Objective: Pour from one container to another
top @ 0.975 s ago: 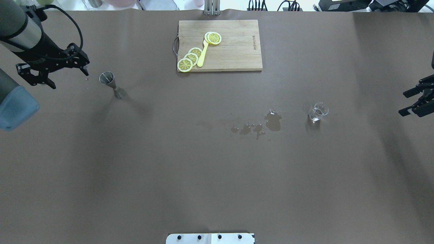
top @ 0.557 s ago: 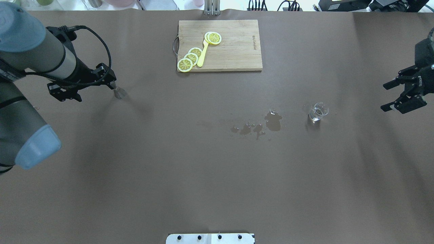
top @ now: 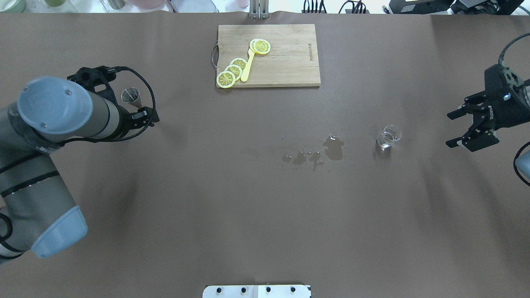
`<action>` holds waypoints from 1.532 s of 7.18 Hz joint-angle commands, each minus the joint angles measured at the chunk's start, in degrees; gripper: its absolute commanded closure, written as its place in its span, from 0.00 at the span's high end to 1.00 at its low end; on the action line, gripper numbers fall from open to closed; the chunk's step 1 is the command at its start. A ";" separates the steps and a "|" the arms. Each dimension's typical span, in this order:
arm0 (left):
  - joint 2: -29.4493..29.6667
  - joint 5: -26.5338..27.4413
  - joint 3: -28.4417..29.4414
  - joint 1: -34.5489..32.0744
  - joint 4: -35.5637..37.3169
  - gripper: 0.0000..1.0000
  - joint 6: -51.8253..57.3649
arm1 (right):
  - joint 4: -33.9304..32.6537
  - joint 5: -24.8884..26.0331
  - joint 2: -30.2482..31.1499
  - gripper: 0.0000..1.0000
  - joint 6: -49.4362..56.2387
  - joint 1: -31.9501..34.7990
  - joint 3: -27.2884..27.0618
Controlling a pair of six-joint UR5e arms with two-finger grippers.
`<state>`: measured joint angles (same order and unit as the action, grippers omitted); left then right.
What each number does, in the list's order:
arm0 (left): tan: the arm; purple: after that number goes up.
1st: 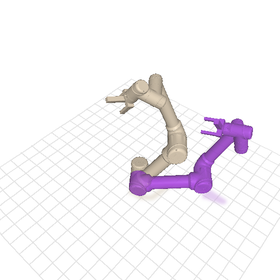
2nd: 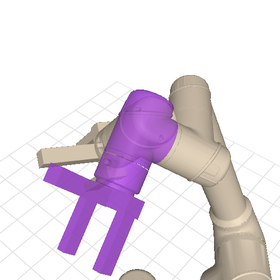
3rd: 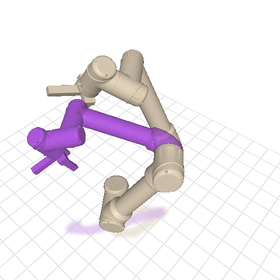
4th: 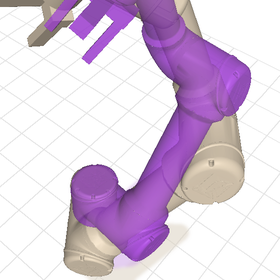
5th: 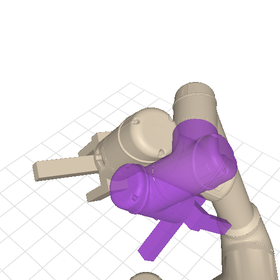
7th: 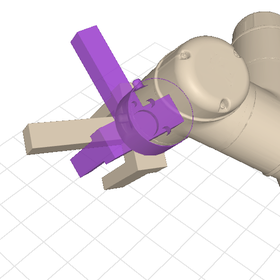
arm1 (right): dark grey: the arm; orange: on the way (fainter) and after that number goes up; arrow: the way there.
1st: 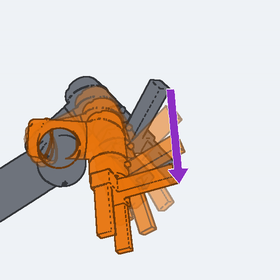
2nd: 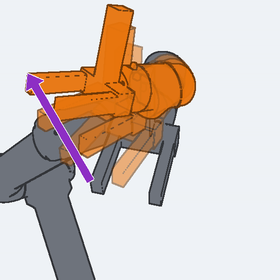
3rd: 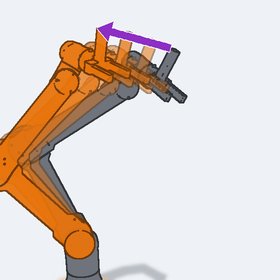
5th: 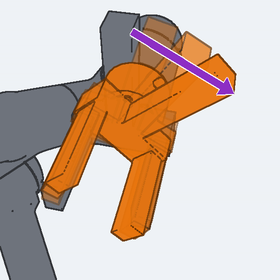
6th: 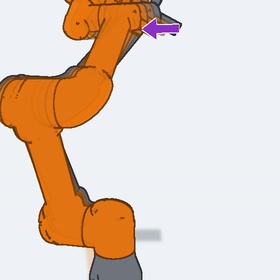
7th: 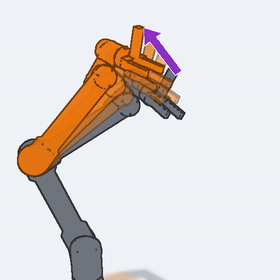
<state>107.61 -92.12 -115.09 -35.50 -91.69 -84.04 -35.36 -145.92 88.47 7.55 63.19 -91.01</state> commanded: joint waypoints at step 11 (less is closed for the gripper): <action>-1.97 46.68 19.09 12.30 -23.27 0.97 -1.83 | 37.65 20.67 -6.37 0.95 -15.63 -12.65 20.87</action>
<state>105.25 -46.37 -97.77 -23.23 -114.64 -85.78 2.03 -125.67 83.22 -7.97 50.59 -71.32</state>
